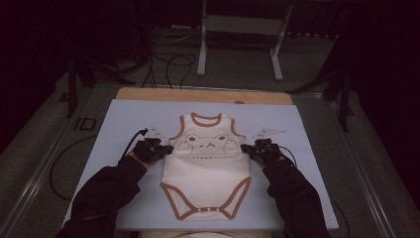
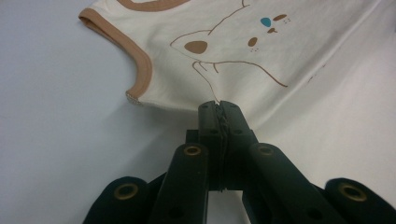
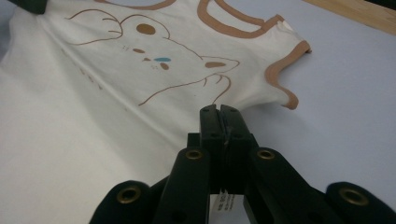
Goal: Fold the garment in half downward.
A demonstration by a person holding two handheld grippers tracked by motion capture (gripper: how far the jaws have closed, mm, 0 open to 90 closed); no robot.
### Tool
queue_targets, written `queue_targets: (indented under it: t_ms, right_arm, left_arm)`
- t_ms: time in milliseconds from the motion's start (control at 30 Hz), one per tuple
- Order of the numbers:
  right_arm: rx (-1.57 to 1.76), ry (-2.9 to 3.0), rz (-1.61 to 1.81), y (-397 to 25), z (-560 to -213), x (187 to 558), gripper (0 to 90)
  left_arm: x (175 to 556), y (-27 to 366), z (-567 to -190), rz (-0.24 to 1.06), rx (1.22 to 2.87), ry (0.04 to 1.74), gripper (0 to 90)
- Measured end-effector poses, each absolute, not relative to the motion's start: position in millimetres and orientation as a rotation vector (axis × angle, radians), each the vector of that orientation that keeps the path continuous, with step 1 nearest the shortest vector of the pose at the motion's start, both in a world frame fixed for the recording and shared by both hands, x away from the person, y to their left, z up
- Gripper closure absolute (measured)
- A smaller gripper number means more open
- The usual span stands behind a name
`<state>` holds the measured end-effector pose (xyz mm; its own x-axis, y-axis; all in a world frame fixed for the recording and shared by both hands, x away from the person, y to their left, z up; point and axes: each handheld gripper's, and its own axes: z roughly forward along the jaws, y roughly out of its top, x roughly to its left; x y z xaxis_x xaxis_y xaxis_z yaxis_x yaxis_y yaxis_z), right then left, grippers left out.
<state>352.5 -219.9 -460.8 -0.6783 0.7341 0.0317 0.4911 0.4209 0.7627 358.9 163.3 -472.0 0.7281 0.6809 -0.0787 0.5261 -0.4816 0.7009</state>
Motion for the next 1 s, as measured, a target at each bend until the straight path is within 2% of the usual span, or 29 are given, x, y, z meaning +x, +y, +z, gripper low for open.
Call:
queue_targets:
  t_ms: [533,1000]
  right_arm:
    - [1.000,2.403,1.114,-225,-457,311,89.8]
    - [1.008,2.441,1.138,-228,-470,272,89.7]
  left_arm:
    - [319,162,-458,0.273,2.232,0.808,90.0]
    - [282,164,-463,0.271,2.268,0.757,90.0]
